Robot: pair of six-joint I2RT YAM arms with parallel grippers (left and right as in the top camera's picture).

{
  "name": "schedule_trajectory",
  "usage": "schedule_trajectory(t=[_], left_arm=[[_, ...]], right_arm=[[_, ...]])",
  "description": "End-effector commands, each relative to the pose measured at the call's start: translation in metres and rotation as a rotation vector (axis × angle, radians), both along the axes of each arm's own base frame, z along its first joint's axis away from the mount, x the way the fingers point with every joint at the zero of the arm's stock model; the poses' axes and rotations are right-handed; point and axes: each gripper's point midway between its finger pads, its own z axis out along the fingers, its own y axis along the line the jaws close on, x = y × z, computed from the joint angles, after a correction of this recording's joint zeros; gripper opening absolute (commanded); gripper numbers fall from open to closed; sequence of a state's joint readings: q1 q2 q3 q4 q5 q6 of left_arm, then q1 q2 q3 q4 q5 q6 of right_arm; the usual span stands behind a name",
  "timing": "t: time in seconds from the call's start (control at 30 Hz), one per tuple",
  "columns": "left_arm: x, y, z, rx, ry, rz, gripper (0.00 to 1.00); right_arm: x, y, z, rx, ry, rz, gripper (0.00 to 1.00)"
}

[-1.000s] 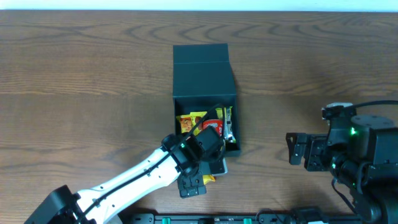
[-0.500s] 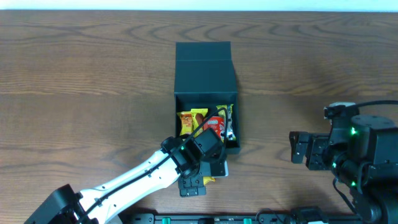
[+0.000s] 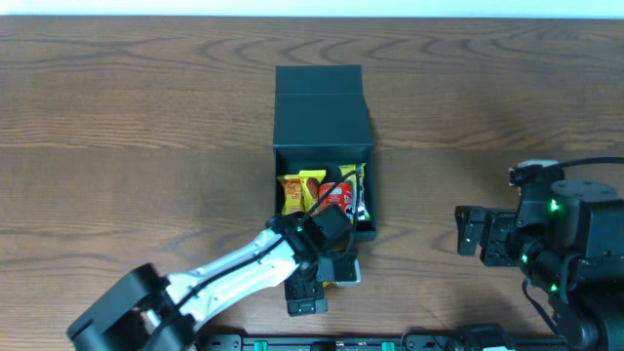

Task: Pack container
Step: 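Grasp the yellow candy packet with the left gripper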

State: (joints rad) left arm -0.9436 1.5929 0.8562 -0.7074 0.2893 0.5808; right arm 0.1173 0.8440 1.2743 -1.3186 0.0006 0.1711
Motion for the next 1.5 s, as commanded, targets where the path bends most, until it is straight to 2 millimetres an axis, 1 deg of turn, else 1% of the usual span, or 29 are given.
schedule_trajectory(t=[0.0, 0.1, 0.2, 0.23, 0.37, 0.47, 0.53, 0.73, 0.8, 0.83, 0.93, 0.97, 1.17, 1.27, 1.47], left_arm=[[-0.003, -0.001, -0.008, 0.009, 0.030, 0.019, 0.95], [-0.002, -0.002, -0.014, 0.014, 0.033, 0.019, 0.96], [-0.002, -0.002, -0.019, 0.026, 0.041, 0.020, 0.99], [-0.002, -0.001, -0.020, 0.029, 0.043, 0.019, 0.94], [-0.003, -0.001, -0.021, 0.034, 0.046, 0.020, 0.87], [-0.002, -0.002, -0.021, 0.027, 0.042, 0.020, 0.72], [-0.001, -0.003, -0.021, 0.023, 0.039, 0.020, 0.65], [0.000, -0.005, -0.021, 0.018, 0.035, 0.020, 0.54], [0.000, -0.004, -0.021, 0.022, 0.035, 0.033, 0.58], [0.000, -0.004, -0.021, 0.022, 0.035, 0.035, 0.56], [0.000, -0.004, -0.021, 0.024, 0.037, 0.045, 0.55], [0.000, -0.005, -0.021, 0.024, 0.037, 0.046, 0.53], [0.001, -0.006, -0.020, 0.019, 0.034, 0.045, 0.52], [0.003, -0.008, -0.018, 0.015, 0.031, 0.051, 0.49], [0.010, -0.017, -0.004, -0.004, 0.019, 0.071, 0.48]], right_arm=[[0.001, -0.004, 0.003, -0.026, -0.013, -0.004, 0.99], [0.001, -0.004, 0.003, -0.026, -0.013, -0.004, 0.99], [0.001, -0.004, 0.003, -0.026, -0.013, -0.004, 0.99], [0.001, -0.004, 0.003, -0.026, -0.013, -0.004, 0.99], [0.001, -0.004, 0.003, -0.026, -0.013, -0.004, 0.99], [0.001, -0.004, 0.003, -0.026, -0.014, -0.004, 0.99], [0.001, -0.004, 0.003, -0.026, -0.014, -0.004, 0.99], [0.001, -0.004, 0.003, -0.026, -0.014, -0.004, 0.99], [0.001, -0.004, 0.003, -0.026, -0.014, -0.004, 0.99], [0.002, -0.004, 0.004, -0.025, -0.016, -0.004, 0.99], [0.004, -0.003, 0.005, -0.019, -0.026, -0.010, 0.99], [0.004, -0.003, 0.006, -0.018, -0.030, -0.010, 0.99], [0.006, -0.003, 0.007, -0.015, -0.038, -0.013, 0.99], [0.007, -0.003, 0.008, -0.007, -0.040, -0.023, 0.99], [0.011, -0.002, 0.006, -0.006, -0.031, -0.025, 0.99]])
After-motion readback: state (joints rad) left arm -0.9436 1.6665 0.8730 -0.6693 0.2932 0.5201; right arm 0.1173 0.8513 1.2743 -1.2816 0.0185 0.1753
